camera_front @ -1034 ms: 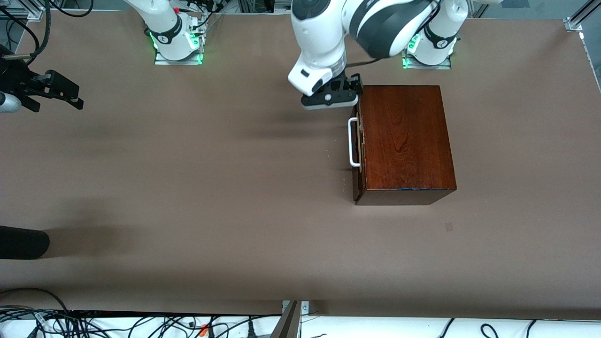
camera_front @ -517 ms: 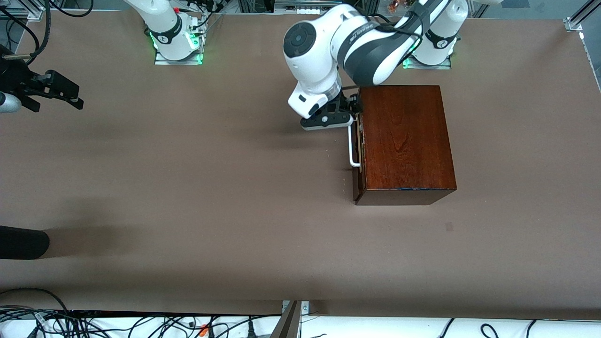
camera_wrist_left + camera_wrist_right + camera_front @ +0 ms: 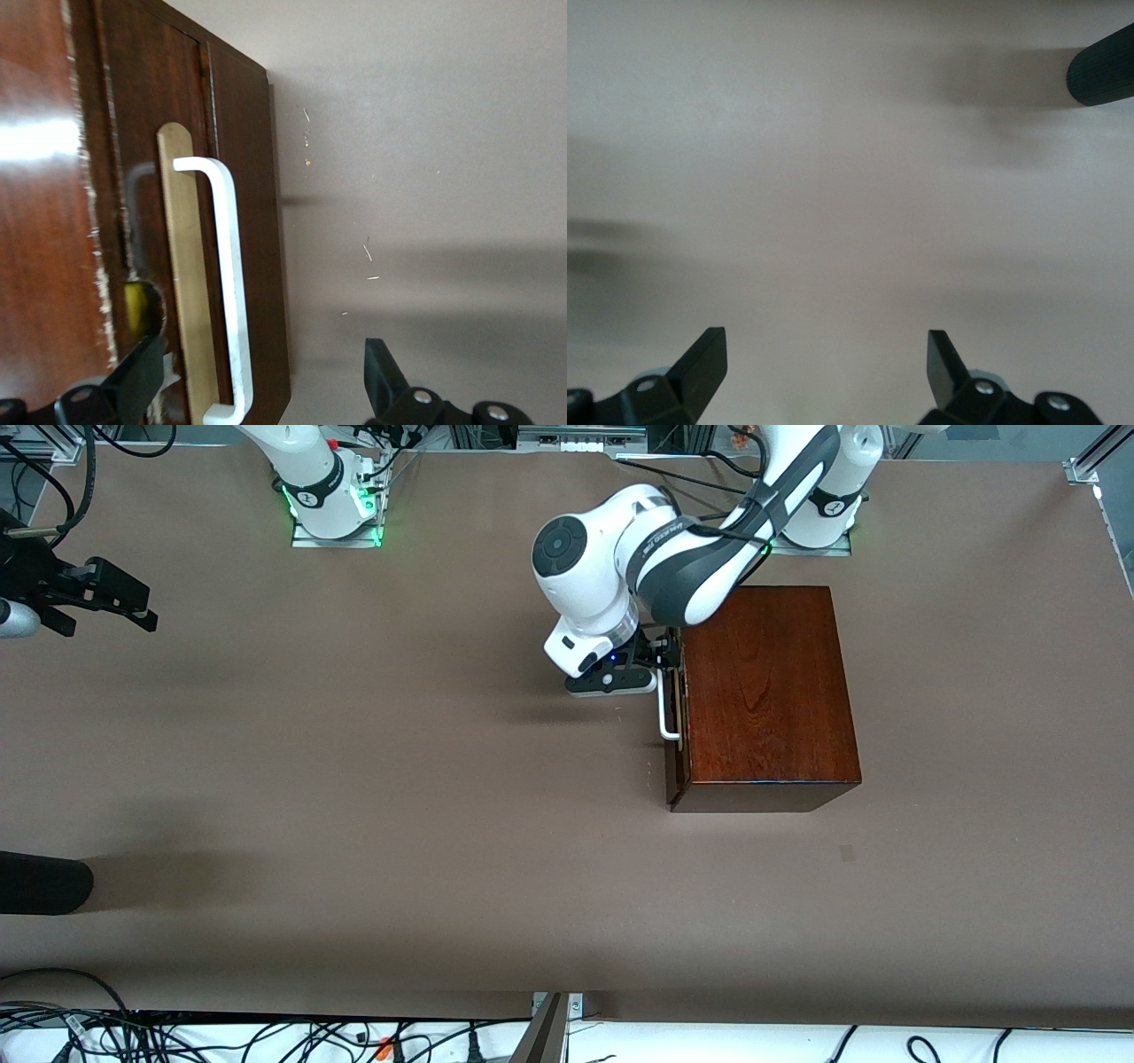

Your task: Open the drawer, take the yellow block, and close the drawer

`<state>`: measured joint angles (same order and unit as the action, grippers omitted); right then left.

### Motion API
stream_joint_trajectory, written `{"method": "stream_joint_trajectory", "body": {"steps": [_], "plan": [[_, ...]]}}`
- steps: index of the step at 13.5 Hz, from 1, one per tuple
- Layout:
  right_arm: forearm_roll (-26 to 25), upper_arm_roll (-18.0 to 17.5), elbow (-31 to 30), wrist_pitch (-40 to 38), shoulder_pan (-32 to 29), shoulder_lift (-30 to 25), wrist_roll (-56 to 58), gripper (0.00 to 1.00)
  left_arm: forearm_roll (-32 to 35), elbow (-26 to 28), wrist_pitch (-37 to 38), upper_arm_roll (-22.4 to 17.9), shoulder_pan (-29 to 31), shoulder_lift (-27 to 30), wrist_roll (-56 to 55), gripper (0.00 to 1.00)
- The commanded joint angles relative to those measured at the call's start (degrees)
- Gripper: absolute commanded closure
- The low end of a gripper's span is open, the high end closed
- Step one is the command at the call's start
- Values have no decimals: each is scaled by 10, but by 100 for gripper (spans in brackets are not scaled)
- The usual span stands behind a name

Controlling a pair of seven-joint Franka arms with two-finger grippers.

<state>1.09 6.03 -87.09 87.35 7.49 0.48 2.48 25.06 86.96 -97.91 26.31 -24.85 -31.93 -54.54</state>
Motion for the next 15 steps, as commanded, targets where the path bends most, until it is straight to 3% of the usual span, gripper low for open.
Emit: {"method": "stream_joint_trajectory", "body": {"steps": [1,15], "plan": [[0,-5,6,-7,-6,1,0,0,24,0,-7,-3,-4,-14,3,0],[0,-5,6,-5,-7,1,-1,0,46,-3,-30,-14,-3,-59,-16,0]]}}
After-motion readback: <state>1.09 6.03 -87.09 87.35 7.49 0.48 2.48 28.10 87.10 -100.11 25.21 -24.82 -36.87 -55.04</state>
